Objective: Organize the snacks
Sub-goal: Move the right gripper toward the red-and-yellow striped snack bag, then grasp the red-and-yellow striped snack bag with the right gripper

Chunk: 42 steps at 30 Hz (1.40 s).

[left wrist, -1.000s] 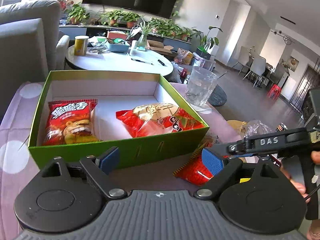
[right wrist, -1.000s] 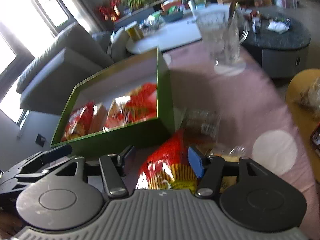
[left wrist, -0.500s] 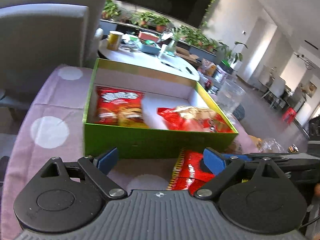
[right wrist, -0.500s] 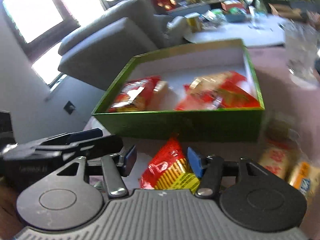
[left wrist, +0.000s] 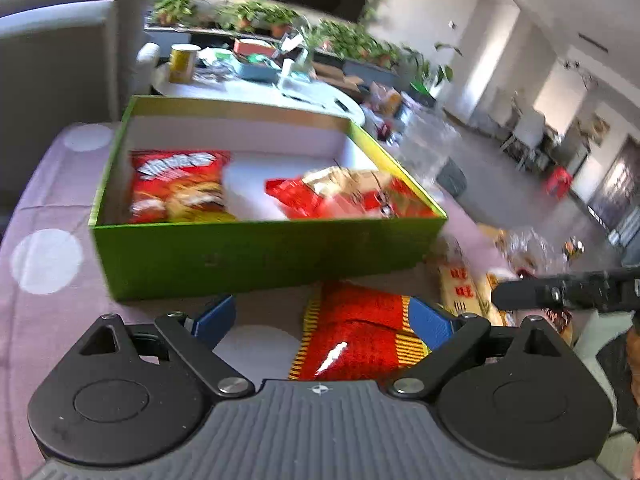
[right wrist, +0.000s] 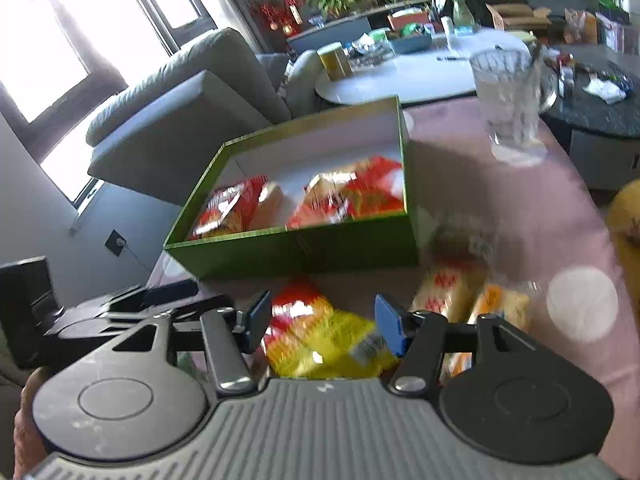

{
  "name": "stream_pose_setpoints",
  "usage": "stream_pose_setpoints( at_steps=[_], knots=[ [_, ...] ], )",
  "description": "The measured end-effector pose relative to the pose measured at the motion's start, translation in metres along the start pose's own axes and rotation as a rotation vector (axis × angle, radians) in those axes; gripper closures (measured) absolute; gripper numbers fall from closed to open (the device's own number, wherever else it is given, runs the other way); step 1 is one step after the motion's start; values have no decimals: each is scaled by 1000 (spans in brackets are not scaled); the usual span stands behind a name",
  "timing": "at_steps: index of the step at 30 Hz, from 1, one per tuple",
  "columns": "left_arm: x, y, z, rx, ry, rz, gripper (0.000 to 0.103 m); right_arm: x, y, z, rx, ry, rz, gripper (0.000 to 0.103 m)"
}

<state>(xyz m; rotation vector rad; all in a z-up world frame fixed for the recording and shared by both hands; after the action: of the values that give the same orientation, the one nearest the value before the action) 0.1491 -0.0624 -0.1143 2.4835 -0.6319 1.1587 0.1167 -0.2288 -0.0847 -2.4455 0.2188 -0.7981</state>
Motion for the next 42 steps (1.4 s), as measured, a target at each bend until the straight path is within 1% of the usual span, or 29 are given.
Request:
stream_pose_setpoints(
  at_steps=[5,9,11,12,14,20,22,25,27,32,38,42],
  knots=[
    [-5,8,14,-18,-42,24,10,-25,14,13,-59,-70,41,39],
    [-13,13,23,-27,-80,46,10,-38,23,27,-62,-123,96,39],
    [-20,15,27,-31,-100,61,10,-39,23,28,-78,-115,85,39],
    [-21,15,26,-35,-92,54,10,-38,22,29,-89,-102,71,39],
    [-23,13,26,-38,-101,29,10,-35,24,31,-111,-80,61,39],
    [-28,1,22,-11,-115,-39,10,-26,24,43,-61,-96,80,39],
    [-31,4,19,-23,-117,-34,10,-24,24,50,-35,-114,97,40],
    [-33,3,15,-15,-116,-29,10,-21,21,59,1,-131,115,41],
    [-32,1,15,-18,-122,-36,10,-17,16,63,9,-119,102,41],
    [-28,3,11,-19,-122,-33,10,-9,1,69,-15,-93,23,41],
    [-27,0,13,-4,-129,-49,10,0,9,50,-36,-31,22,40],
    [-27,1,16,-6,-130,-58,10,1,11,39,-31,-28,20,40]
  ],
)
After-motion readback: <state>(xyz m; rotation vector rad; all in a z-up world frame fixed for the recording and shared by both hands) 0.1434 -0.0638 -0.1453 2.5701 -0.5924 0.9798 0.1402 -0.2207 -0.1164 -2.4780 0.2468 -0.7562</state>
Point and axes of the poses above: each gripper's, at about its wrist camera, not at the fingertips, and z roughly the way its jaws point, y to its right, x to its top, the point moved 10 cm from there along z, roughly the way its jaws point, and after that the axes turned 15 degrees about z, right-handed, at the moved point
